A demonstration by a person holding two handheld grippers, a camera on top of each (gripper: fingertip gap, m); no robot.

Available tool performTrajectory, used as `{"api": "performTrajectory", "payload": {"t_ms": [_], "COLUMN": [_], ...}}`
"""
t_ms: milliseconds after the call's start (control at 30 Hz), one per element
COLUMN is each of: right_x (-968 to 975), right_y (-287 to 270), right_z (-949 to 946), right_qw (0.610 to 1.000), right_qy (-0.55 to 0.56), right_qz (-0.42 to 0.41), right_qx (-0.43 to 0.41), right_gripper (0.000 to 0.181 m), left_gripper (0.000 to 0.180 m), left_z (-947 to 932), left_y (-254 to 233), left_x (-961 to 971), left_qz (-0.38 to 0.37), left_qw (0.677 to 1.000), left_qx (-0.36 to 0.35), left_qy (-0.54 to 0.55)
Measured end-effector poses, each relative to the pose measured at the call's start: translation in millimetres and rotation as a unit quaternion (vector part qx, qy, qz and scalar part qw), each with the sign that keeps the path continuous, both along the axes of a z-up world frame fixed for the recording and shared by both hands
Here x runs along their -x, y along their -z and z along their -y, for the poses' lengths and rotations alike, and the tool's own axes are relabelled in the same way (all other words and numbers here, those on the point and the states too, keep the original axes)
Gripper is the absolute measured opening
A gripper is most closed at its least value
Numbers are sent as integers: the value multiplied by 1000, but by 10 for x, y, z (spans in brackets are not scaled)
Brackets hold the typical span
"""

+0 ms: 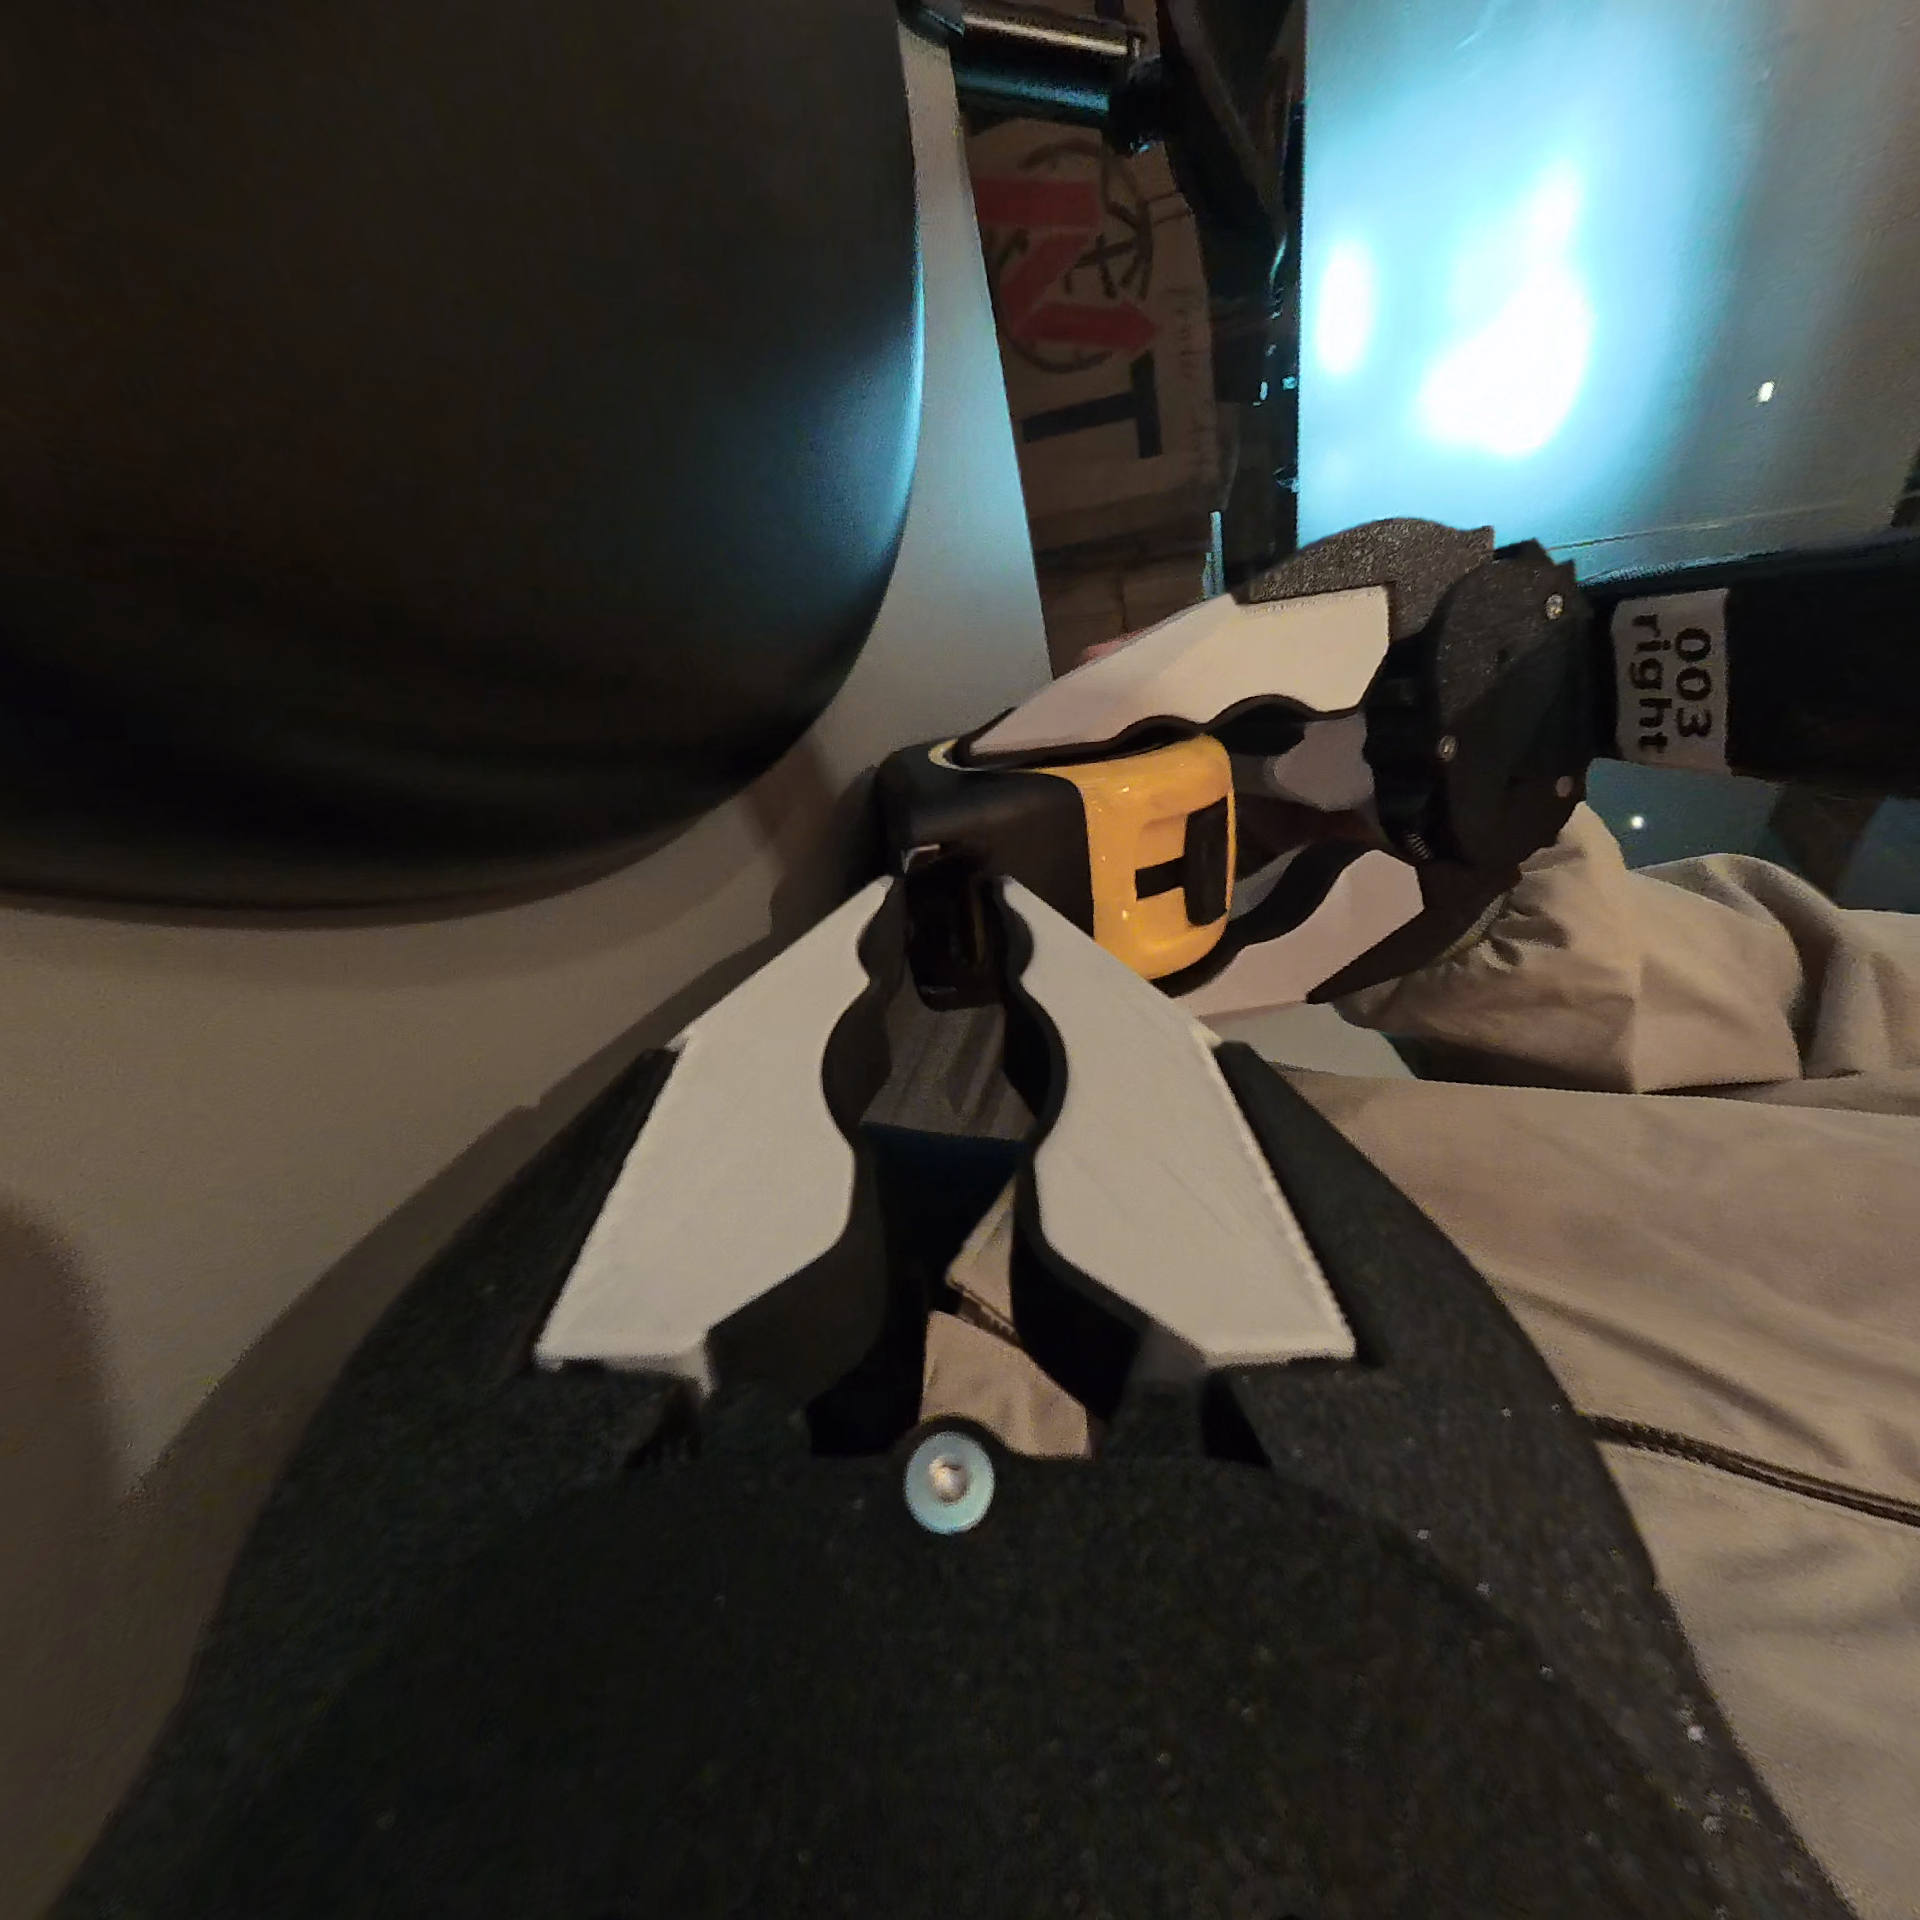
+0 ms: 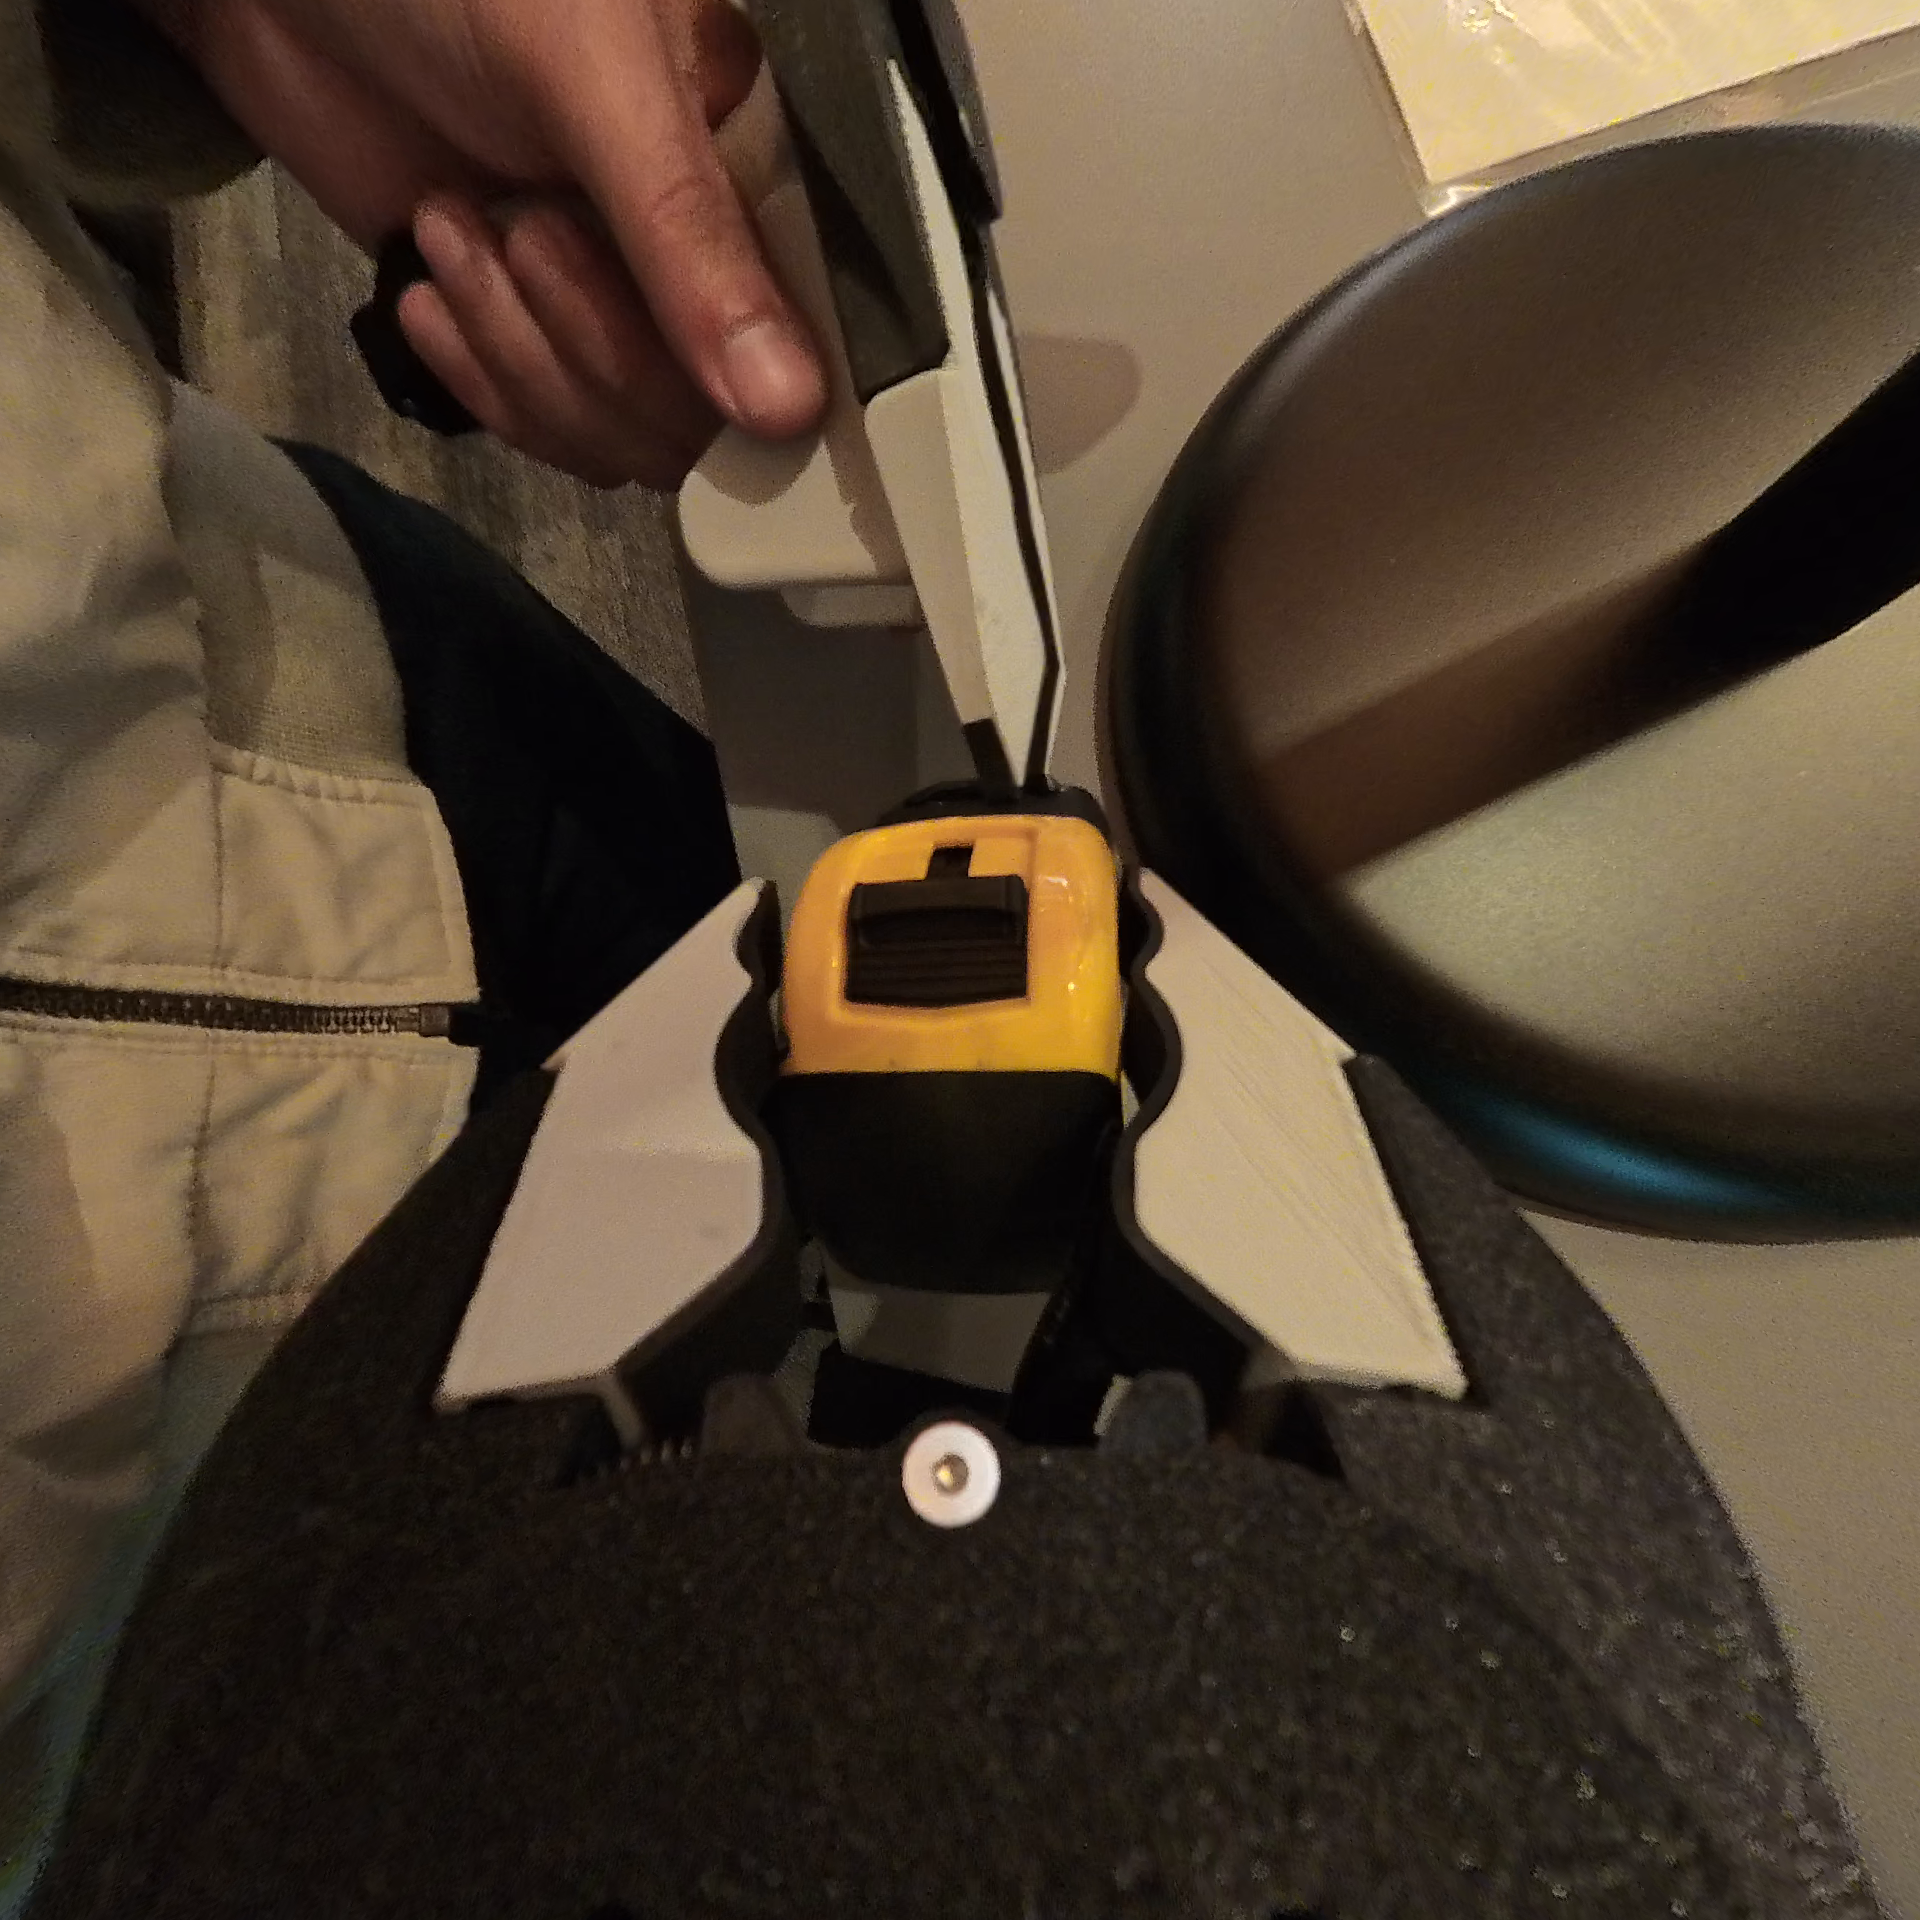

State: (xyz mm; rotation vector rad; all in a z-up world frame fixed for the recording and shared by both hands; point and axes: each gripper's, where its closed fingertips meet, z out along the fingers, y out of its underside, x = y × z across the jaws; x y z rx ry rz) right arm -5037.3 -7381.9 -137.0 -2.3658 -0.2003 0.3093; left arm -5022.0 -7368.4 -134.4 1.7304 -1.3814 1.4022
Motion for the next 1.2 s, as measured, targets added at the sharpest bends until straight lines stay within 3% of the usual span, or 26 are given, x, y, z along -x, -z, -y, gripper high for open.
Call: {"api": "performTrajectory", "payload": {"t_ms": [133, 267, 400, 667, 767, 900, 1133, 1200], "right_x": [-43, -68, -92, -236, -449, -839, -1008, -995], "right_y": [160, 337, 309, 107, -73, -19, 111, 56], "right_z": [92, 190, 158, 237, 211, 1, -298, -407], "right_qw": [999, 997, 996, 994, 990, 979, 944, 949], "right_qy": [31, 49, 65, 26, -3, -30, -55, -46], "right_qz": [-13, 18, 48, 49, 76, 115, 153, 151], "right_qx": [26, 50, 24, 92, 119, 166, 289, 274], "right_gripper": [86, 87, 80, 75, 75, 75, 72, 71], "left_gripper": [8, 7, 8, 8, 8, 8, 0, 0], "left_z": [6, 32, 2, -218, -394, -803, -1246, -1286], "left_y": [8, -29, 14, -294, -504, -433, -16, -77], "left_x": [-6, -39, -27, -119, -231, -482, -640, -649], "left_qz": [2, 2, -3, 29, 64, 65, 35, 47], "left_qw": [1000, 1000, 1000, 998, 996, 995, 995, 992], "left_qx": [-11, -16, -17, 35, 47, 47, -35, -54], "left_qy": [-2, -3, -5, -34, -34, -54, -82, -101]}}
